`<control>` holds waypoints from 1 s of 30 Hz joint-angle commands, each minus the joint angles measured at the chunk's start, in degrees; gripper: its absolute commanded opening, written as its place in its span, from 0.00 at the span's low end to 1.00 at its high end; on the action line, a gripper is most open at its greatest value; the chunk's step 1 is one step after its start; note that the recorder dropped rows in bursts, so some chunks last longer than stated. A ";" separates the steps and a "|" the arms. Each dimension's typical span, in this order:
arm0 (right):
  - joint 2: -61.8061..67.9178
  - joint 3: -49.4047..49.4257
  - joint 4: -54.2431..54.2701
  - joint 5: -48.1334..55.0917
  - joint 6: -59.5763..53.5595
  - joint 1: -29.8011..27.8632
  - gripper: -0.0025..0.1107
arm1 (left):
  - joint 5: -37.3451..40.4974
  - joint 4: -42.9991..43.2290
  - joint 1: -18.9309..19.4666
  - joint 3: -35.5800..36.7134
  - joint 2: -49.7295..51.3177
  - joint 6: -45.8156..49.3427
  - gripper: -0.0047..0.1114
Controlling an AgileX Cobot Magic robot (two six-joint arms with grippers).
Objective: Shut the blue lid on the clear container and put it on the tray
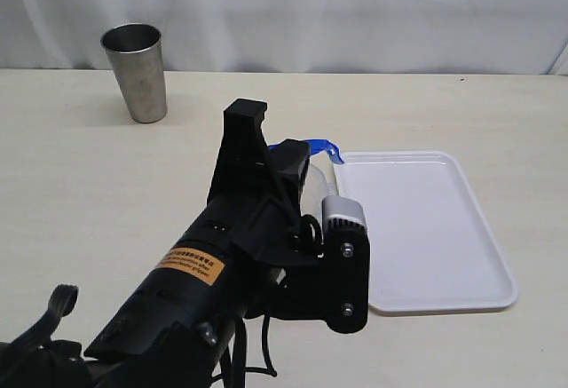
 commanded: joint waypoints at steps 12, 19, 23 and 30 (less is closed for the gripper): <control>-0.32 0.18 0.07 0.08 0.16 0.06 0.06 | 1.28 -1.02 -0.52 0.51 -0.25 0.18 0.04; -0.32 0.18 0.07 0.08 0.16 0.06 0.06 | 3.11 -1.07 -0.52 0.51 -0.25 0.18 0.04; -0.32 0.18 0.07 0.08 0.16 0.06 0.06 | 3.21 -2.35 -0.52 0.51 -0.25 0.18 0.04; -0.32 0.18 0.07 0.08 0.16 0.06 0.06 | 4.69 -3.63 -0.52 0.51 -0.25 0.18 0.04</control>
